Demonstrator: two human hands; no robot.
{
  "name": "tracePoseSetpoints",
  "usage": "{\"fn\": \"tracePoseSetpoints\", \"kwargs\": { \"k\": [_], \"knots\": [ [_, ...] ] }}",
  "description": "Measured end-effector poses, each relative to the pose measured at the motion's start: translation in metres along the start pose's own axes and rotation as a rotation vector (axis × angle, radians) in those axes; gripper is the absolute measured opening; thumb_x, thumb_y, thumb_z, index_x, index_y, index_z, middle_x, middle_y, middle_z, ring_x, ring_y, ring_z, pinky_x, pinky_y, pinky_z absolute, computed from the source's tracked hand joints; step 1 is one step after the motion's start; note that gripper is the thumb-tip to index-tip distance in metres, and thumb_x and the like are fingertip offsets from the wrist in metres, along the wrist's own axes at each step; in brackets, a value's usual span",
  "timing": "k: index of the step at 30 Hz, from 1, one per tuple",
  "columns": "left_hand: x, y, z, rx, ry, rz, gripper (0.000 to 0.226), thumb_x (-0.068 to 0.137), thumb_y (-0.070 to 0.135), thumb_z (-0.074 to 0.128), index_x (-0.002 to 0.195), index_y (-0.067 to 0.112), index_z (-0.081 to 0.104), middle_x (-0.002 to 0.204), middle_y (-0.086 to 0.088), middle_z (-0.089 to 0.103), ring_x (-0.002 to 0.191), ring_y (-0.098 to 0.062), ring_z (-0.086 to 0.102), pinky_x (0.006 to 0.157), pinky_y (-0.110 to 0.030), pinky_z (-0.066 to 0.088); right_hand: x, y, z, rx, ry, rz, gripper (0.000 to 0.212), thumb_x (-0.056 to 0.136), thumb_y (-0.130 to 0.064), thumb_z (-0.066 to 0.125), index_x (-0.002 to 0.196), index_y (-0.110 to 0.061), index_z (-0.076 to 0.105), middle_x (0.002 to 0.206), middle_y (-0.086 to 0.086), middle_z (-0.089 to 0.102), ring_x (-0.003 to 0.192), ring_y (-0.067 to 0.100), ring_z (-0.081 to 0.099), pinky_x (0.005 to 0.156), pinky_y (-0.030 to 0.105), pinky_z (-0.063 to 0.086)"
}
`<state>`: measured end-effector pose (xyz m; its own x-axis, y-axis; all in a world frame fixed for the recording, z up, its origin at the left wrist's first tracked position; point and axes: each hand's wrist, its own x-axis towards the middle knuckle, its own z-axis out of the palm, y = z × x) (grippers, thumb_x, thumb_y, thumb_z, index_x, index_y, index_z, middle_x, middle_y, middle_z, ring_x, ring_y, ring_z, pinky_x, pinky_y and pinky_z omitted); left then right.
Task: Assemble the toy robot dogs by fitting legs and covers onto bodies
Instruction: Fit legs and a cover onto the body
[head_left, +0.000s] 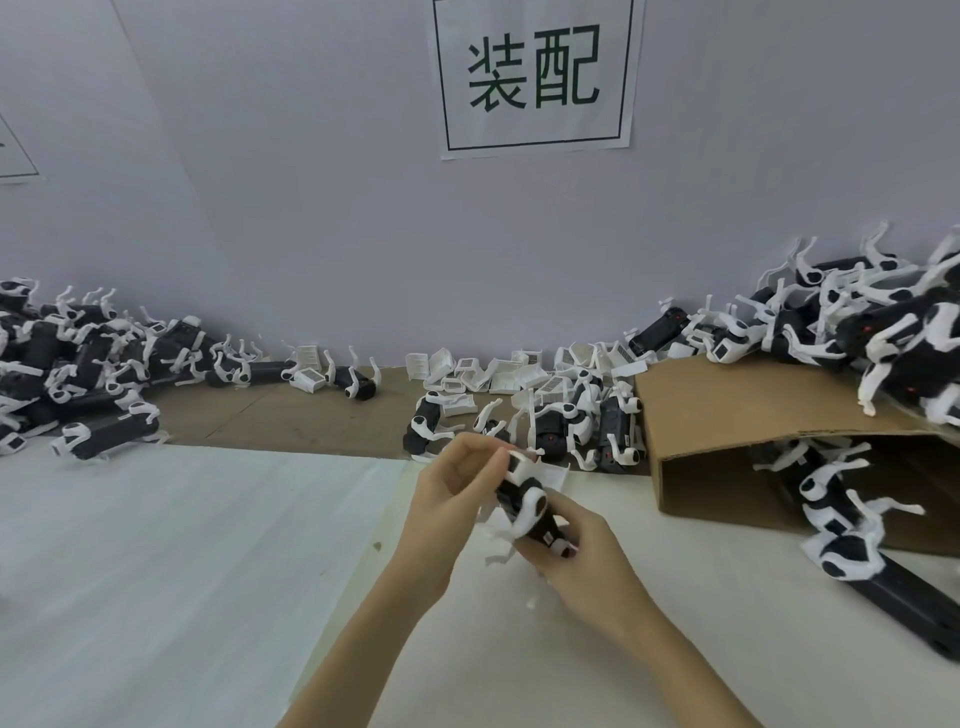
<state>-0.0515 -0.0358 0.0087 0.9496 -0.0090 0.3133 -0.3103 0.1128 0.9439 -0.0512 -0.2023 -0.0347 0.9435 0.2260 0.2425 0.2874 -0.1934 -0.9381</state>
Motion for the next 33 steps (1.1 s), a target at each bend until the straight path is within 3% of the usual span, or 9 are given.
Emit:
{"fn": "tracePoseSetpoints", "kwargs": {
  "k": [3, 6, 9, 13, 19, 22, 27, 30, 33],
  "knots": [
    [0.002, 0.001, -0.007, 0.158, 0.083, 0.082, 0.023, 0.111, 0.03, 0.057, 0.113, 0.012, 0.071, 0.11, 0.0, 0.078, 0.103, -0.02, 0.072, 0.083, -0.018, 0.053, 0.001, 0.0, -0.002, -0.171, 0.257, -0.134, 0.053, 0.087, -0.019, 0.083, 0.115, -0.061, 0.066, 0.11, -0.014, 0.065, 0.104, 0.003, 0.064, 0.087, 0.015, 0.051],
    [0.002, 0.0, -0.009, 0.256, -0.026, -0.007, 0.032, 0.1, 0.046, 0.069, 0.124, 0.026, 0.066, 0.113, 0.007, 0.076, 0.101, -0.01, 0.072, 0.083, -0.018, 0.053, 0.0, -0.003, -0.004, -0.423, 0.402, -0.253, 0.054, 0.083, -0.017, 0.087, 0.131, -0.035, 0.07, 0.112, -0.005, 0.056, 0.109, 0.016, 0.058, 0.094, 0.025, 0.051],
    [0.004, -0.007, -0.01, 0.254, 0.016, -0.041, 0.034, 0.093, 0.027, 0.082, 0.123, 0.024, 0.065, 0.11, 0.003, 0.076, 0.098, -0.018, 0.074, 0.078, -0.023, 0.057, 0.0, -0.007, -0.01, -0.396, 0.301, -0.212, 0.057, 0.084, -0.029, 0.086, 0.137, -0.034, 0.065, 0.116, -0.005, 0.053, 0.114, 0.015, 0.055, 0.098, 0.026, 0.049],
    [0.008, -0.01, -0.028, 0.092, 0.045, -0.07, 0.042, 0.088, 0.029, 0.088, 0.124, 0.028, 0.067, 0.115, 0.002, 0.075, 0.098, -0.017, 0.072, 0.074, -0.019, 0.053, 0.005, -0.017, -0.025, 0.022, 0.055, 0.045, 0.065, 0.081, -0.056, 0.071, 0.141, -0.039, 0.054, 0.124, -0.016, 0.064, 0.112, -0.007, 0.061, 0.086, 0.01, 0.048],
    [0.01, -0.016, -0.043, 0.091, -0.092, 0.028, 0.04, 0.098, 0.045, 0.069, 0.129, 0.021, 0.066, 0.14, -0.005, 0.067, 0.119, -0.025, 0.067, 0.089, -0.033, 0.054, 0.004, -0.005, -0.03, 0.102, 0.006, 0.007, 0.057, 0.083, -0.037, 0.084, 0.133, -0.034, 0.058, 0.127, -0.016, 0.069, 0.119, 0.005, 0.065, 0.09, 0.026, 0.056],
    [0.009, -0.015, -0.036, 0.055, 0.055, 0.083, 0.055, 0.101, 0.064, 0.051, 0.119, 0.018, 0.075, 0.127, -0.008, 0.075, 0.12, -0.023, 0.068, 0.087, -0.035, 0.053, 0.003, 0.0, -0.017, 0.021, -0.031, -0.032, 0.064, 0.084, -0.028, 0.087, 0.136, -0.041, 0.053, 0.133, -0.023, 0.064, 0.131, 0.0, 0.055, 0.1, 0.03, 0.053],
    [0.008, -0.015, -0.028, -0.358, 0.46, 0.027, 0.075, 0.108, 0.053, 0.046, 0.054, 0.002, 0.06, 0.065, -0.021, 0.06, 0.069, -0.034, 0.062, 0.083, -0.043, 0.051, -0.006, -0.003, 0.013, -0.265, 0.013, -0.129, 0.078, 0.079, -0.048, 0.086, 0.139, -0.065, 0.04, 0.132, -0.051, 0.043, 0.117, -0.009, 0.051, 0.09, 0.006, 0.039],
    [0.013, -0.008, -0.039, -0.49, 0.478, -0.018, 0.075, 0.108, 0.05, 0.046, 0.049, 0.004, 0.051, 0.06, -0.017, 0.051, 0.063, -0.033, 0.057, 0.077, -0.041, 0.052, -0.011, -0.007, 0.024, -0.254, -0.016, -0.196, 0.069, 0.09, -0.064, 0.068, 0.147, -0.063, 0.029, 0.143, -0.047, 0.035, 0.128, -0.014, 0.042, 0.096, 0.0, 0.031],
    [0.015, -0.004, -0.05, -0.666, 0.553, -0.1, 0.071, 0.109, 0.048, 0.044, 0.052, 0.006, 0.05, 0.066, -0.015, 0.055, 0.062, -0.032, 0.061, 0.074, -0.037, 0.058, -0.012, -0.007, 0.028, -0.182, -0.044, -0.137, 0.056, 0.102, -0.068, 0.039, 0.154, -0.059, 0.02, 0.153, -0.042, 0.031, 0.143, -0.011, 0.032, 0.113, 0.017, 0.031]
  ]
}}
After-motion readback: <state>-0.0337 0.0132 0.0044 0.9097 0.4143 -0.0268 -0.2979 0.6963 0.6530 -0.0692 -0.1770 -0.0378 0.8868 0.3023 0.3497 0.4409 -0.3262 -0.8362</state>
